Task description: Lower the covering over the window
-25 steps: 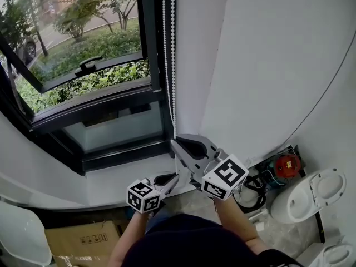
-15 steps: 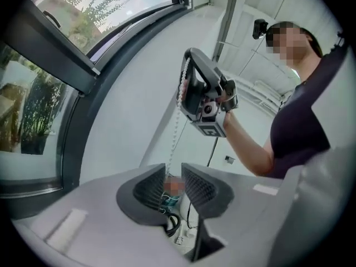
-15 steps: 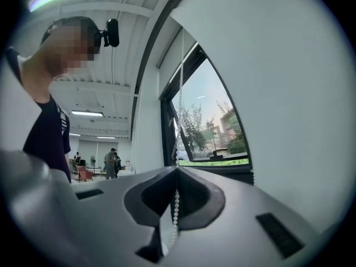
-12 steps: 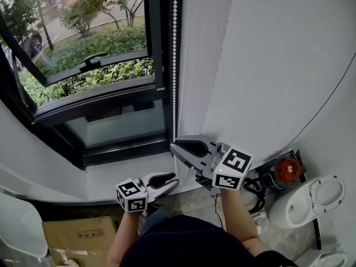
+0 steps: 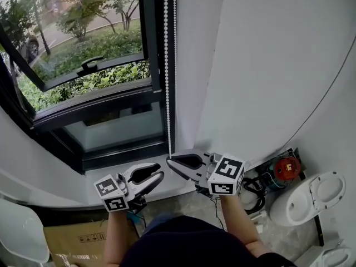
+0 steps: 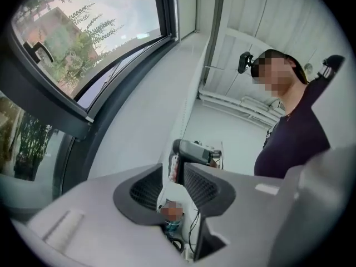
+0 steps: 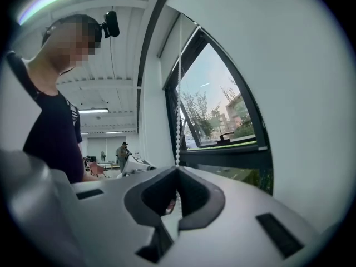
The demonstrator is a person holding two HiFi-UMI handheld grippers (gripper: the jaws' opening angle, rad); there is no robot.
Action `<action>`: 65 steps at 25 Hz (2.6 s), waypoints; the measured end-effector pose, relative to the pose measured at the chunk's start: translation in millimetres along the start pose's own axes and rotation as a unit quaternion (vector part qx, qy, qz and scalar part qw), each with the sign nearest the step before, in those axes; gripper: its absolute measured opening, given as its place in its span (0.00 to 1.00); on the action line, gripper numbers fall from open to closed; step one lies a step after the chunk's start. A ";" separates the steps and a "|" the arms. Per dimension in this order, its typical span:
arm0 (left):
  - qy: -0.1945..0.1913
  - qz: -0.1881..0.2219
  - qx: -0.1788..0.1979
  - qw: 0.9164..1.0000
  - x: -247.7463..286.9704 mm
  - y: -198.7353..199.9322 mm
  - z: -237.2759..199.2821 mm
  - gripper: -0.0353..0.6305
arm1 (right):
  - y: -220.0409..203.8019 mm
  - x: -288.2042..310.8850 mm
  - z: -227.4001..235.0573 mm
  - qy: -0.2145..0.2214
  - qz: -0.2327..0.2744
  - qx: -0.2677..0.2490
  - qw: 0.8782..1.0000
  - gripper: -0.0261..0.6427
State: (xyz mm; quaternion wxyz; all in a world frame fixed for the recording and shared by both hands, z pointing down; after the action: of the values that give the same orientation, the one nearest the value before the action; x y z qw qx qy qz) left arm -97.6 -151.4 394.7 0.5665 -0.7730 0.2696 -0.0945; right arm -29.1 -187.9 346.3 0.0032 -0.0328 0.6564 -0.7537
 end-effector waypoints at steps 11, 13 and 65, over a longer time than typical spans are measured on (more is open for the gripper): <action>-0.054 -0.001 0.024 0.998 -8.4 24.6 15.6 0.21 | -99.4 20.0 -11.2 0.015 -0.146 -0.009 0.989 0.06; -0.059 -0.011 0.020 0.998 -9.0 23.1 16.8 0.21 | -115.9 24.3 -11.9 0.010 -0.164 0.001 0.986 0.06; -0.170 -0.099 -0.076 0.977 -16.3 -10.9 27.4 0.07 | -218.7 35.8 -60.7 -0.037 -0.263 -0.011 0.964 0.06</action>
State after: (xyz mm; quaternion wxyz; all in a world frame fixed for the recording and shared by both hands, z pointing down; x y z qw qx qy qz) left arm -95.5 -118.0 398.1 0.5314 -0.8415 0.0975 0.0035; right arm -59.6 -99.4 556.2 -0.1709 -0.2320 0.6321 -0.7193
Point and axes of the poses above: the fingertips, and each gripper's own axes: x forward along the fingers, z to its right, y out of its top, the point moved 3 cm from there along -x, backward along the fingers, and after that the axes turned 7 degrees about -y, right-handed, at the moved point
